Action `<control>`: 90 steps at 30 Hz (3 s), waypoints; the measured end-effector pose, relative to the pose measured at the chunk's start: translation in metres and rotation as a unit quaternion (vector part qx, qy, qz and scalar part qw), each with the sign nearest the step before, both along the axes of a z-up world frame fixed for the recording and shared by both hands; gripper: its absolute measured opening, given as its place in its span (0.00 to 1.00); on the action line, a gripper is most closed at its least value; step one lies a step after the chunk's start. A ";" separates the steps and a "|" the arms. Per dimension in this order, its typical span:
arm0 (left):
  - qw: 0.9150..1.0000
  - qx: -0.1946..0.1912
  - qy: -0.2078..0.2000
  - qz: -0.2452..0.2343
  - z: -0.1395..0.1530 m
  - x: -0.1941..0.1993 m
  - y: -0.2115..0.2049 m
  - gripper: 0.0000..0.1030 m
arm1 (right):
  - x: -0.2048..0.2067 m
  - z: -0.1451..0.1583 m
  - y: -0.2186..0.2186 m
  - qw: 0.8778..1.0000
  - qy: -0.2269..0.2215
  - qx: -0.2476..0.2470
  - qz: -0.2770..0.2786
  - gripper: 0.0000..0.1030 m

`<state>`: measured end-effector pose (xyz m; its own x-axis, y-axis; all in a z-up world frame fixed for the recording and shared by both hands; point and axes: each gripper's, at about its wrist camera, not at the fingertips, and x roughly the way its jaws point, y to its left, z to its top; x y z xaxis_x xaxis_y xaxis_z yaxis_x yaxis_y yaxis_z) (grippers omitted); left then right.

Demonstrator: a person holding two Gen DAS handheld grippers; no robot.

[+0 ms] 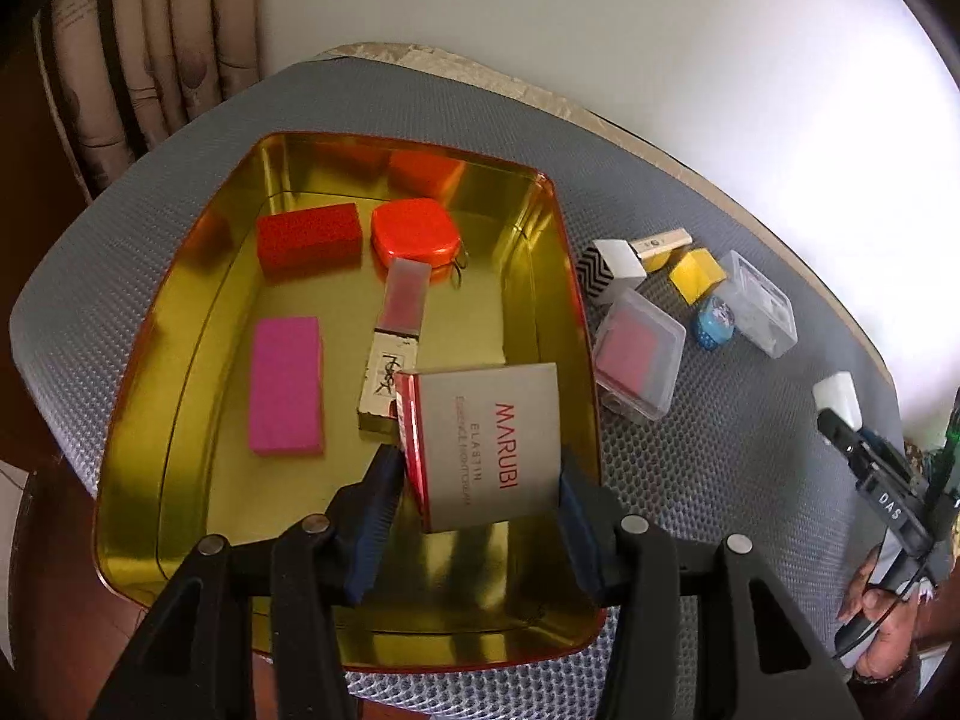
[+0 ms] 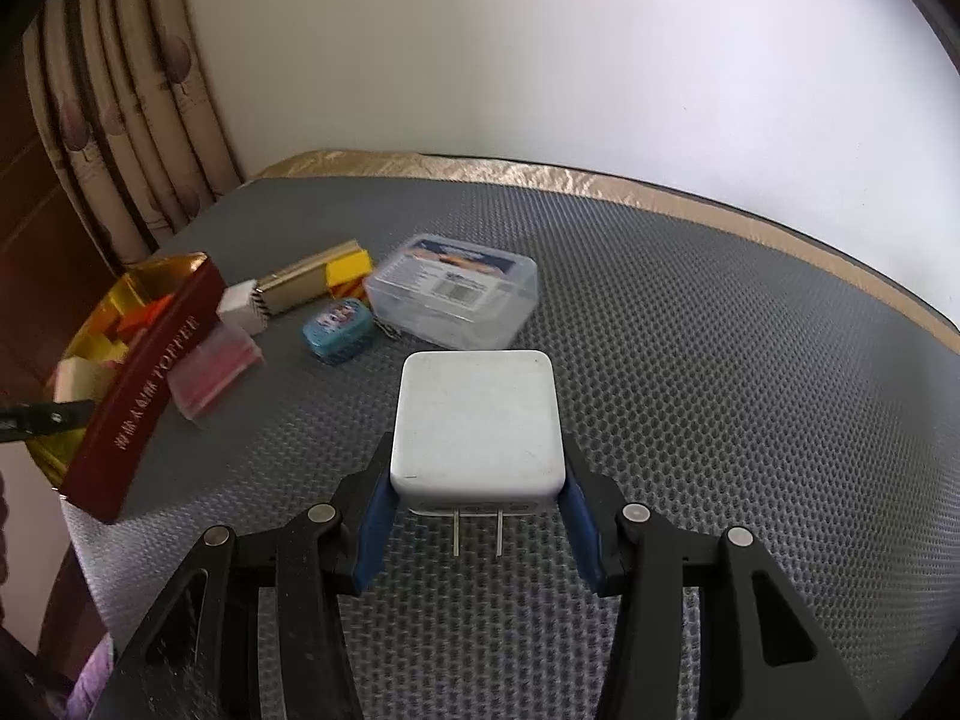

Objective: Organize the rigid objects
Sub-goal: 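Release the MARUBI box in the tin with left tool while right tool carries charger over tin, then lower the white charger into the tin, open the right tool and withdraw, then grasp the clear case with red contents with the left tool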

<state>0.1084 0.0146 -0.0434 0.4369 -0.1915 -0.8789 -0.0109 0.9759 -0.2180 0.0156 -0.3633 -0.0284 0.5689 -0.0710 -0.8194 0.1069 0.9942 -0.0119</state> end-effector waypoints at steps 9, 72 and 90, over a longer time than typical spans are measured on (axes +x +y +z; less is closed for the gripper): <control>1.000 -0.001 0.006 -0.011 0.003 -0.003 0.001 0.50 | 0.010 0.024 0.047 0.999 -0.019 0.009 0.045 0.45; 0.984 0.067 -0.153 -0.061 0.070 -0.104 -0.006 0.56 | -0.080 -0.017 -0.045 0.987 0.022 -0.102 -0.119 0.79; 0.964 0.111 -0.045 -0.236 0.021 0.045 -0.127 0.67 | -0.099 -0.008 -0.064 0.993 -0.037 0.019 -0.108 0.86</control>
<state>0.1531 -0.1128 -0.0229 0.4231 -0.1986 -0.8840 0.4556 0.8900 0.0180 -0.0833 -0.4277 -0.0367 0.6017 -0.1674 -0.7810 0.3177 0.9473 0.0417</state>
